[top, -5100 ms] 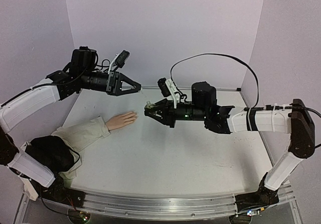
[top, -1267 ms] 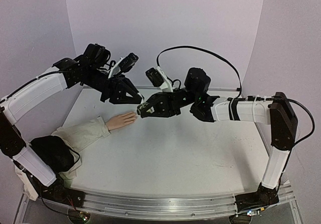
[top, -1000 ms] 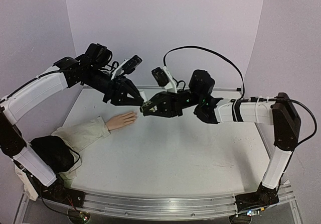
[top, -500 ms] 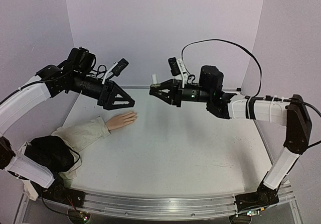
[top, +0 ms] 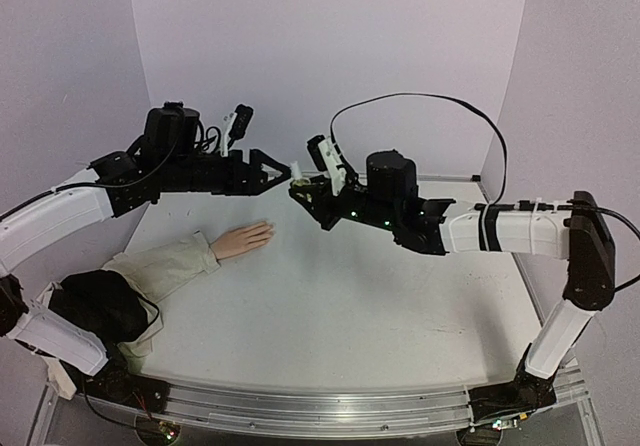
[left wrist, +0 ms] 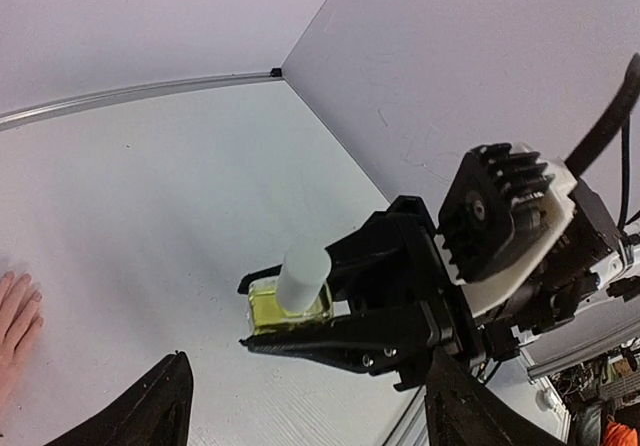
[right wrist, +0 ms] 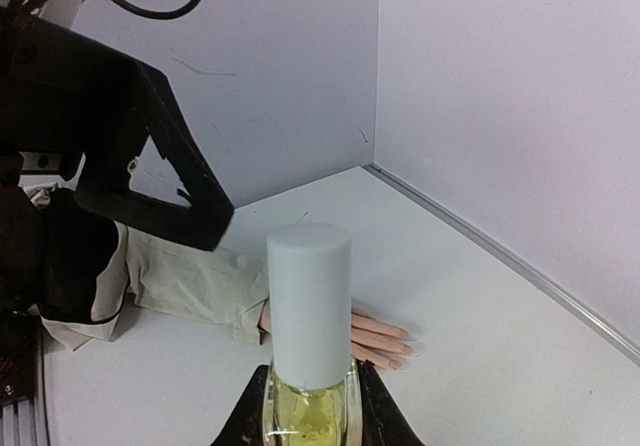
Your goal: Paint the nails
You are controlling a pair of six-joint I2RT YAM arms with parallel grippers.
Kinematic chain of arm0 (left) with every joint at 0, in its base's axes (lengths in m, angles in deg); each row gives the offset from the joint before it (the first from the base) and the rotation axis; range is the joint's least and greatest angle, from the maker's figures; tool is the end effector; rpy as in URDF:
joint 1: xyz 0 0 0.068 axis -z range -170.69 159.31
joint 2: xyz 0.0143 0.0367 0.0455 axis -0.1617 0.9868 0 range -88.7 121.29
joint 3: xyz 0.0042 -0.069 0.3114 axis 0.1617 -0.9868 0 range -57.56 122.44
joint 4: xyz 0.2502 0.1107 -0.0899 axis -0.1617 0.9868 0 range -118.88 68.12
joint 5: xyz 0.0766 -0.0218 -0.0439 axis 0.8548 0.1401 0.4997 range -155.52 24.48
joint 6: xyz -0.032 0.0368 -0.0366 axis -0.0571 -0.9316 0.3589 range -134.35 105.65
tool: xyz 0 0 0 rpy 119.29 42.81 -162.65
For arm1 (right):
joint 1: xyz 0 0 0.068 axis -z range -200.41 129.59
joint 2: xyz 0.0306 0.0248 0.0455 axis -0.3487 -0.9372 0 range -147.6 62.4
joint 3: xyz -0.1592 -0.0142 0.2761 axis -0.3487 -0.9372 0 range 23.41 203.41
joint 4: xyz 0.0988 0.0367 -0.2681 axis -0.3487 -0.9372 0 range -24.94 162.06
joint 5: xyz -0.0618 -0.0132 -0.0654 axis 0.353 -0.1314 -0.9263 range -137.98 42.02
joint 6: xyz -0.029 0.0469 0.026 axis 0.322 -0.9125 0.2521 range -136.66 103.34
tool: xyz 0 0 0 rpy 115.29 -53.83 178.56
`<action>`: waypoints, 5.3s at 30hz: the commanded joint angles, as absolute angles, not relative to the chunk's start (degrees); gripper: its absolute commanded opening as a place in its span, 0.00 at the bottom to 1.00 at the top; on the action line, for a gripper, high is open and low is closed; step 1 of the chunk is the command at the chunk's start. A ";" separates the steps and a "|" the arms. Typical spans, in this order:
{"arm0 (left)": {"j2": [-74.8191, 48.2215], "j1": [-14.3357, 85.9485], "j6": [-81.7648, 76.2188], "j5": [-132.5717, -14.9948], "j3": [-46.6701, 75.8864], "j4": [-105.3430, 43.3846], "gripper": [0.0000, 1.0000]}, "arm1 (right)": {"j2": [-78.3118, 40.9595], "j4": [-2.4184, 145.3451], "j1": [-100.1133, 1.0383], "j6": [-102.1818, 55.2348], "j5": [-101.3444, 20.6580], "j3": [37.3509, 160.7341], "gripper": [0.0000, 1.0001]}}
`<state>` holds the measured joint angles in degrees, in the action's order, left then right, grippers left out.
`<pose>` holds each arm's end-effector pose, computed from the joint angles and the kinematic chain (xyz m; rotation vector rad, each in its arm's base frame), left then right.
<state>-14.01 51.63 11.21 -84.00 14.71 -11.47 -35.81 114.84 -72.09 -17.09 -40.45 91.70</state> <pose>0.2295 -0.2286 0.4226 0.5294 1.9898 -1.0786 0.2728 0.3548 0.3641 -0.7072 1.2082 0.8510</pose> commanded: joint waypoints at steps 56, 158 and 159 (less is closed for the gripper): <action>-12.06 50.77 -7.66 -133.58 14.58 -21.40 0.34 | -29.83 146.01 -67.40 -48.91 13.43 92.74 0.00; -11.87 51.47 15.43 -90.03 15.77 -20.33 0.72 | -31.52 109.90 -76.67 -11.34 -46.94 95.11 0.00; -11.44 51.45 15.36 -90.04 15.94 -20.35 0.70 | -31.88 109.60 -76.91 -11.04 -47.27 95.46 0.00</action>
<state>-12.11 51.48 13.64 -91.65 12.00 -18.33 -31.37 108.18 -75.89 -13.78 -42.47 91.33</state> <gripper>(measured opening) 0.722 0.220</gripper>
